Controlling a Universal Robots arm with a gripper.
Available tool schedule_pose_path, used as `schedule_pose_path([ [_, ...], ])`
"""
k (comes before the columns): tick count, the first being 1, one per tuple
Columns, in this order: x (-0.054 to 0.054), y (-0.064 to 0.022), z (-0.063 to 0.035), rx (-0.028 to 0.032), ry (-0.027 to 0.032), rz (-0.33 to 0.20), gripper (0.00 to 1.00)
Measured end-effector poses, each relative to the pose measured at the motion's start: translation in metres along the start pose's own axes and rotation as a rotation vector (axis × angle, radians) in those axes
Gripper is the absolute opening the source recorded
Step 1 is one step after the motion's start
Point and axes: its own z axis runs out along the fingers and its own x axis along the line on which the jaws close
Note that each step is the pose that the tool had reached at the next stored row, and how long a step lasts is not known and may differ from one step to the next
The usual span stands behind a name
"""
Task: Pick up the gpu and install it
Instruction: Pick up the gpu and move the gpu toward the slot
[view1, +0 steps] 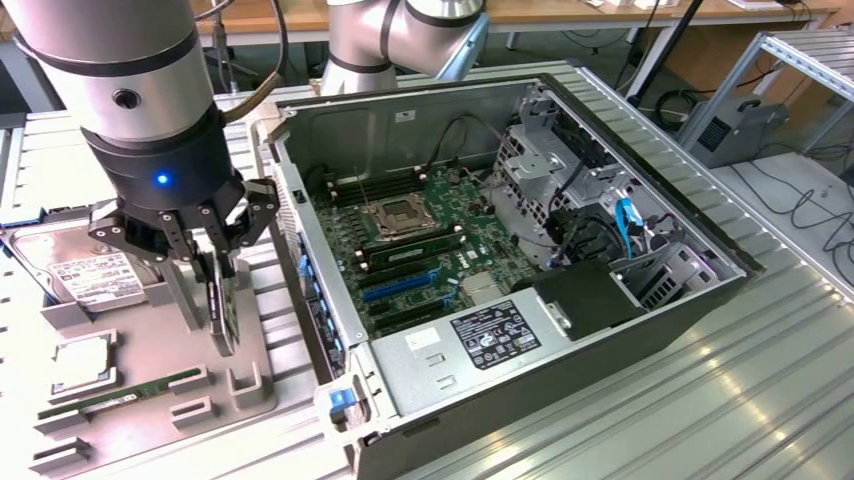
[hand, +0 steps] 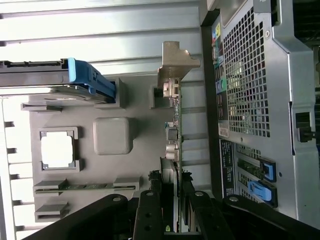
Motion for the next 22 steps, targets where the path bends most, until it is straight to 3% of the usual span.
schedule_pose_path([
  [5,0.0,0.0003,-0.008,0.0,0.0,0.0,0.26],
  [22,0.0,0.0005,-0.0115,0.0,0.0,0.0,0.26],
])
